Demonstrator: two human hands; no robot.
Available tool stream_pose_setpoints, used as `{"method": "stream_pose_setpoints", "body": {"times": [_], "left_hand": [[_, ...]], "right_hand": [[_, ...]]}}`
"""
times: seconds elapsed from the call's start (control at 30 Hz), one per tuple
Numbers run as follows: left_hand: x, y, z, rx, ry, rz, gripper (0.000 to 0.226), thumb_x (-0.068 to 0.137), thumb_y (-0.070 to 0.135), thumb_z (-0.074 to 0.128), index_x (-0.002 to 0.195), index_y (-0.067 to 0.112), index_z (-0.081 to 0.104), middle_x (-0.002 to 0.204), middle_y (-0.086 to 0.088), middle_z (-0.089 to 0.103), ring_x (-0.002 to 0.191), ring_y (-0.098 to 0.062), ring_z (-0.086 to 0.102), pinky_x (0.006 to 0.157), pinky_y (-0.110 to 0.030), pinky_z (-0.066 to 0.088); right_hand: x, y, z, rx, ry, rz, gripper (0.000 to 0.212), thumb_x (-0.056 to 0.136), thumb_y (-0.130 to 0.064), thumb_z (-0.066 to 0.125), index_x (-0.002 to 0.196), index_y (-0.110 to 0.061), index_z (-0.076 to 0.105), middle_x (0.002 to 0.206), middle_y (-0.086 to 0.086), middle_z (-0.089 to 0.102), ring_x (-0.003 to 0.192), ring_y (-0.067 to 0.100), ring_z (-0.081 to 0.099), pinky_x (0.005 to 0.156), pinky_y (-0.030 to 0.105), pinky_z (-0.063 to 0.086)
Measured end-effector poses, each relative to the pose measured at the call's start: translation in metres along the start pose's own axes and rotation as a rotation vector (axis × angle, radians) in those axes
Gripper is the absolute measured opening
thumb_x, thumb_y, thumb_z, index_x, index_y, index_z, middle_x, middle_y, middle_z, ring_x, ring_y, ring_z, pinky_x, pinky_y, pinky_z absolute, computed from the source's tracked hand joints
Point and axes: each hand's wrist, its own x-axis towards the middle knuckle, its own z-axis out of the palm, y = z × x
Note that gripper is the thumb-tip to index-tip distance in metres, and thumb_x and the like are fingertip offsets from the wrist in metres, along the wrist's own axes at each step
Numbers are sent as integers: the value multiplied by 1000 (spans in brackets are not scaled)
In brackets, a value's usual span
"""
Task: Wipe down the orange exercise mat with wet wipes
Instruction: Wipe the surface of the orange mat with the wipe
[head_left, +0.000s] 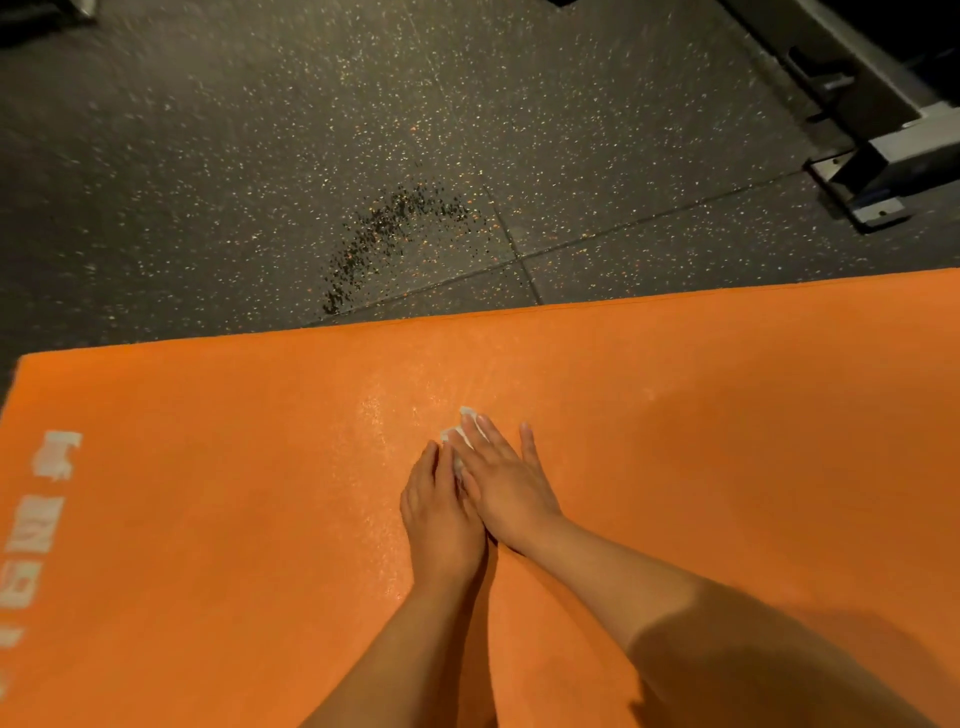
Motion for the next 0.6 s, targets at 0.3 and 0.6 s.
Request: {"method": "stream_pose_setpoints", "body": {"times": [0.3, 0.6], "left_hand": [[-97, -17, -13, 73, -16, -229, 54, 100, 21, 46, 152, 30, 37, 162, 0, 24, 142, -23, 24, 114, -43, 17], [-155, 0, -32, 173, -231, -224, 58, 99, 26, 43, 154, 30, 27, 165, -1, 13, 145, -27, 19, 115, -42, 20]], "right_hand": [[-94, -7, 45, -82, -73, -335, 57, 108, -29, 29, 162, -29, 13, 169, -10, -3, 154, 7, -10, 118, 51, -18], [-154, -33, 24, -37, -176, -75, 72, 104, -16, 38, 162, -25, -3, 168, -1, -18, 150, 12, -25, 121, 49, -12]]}}
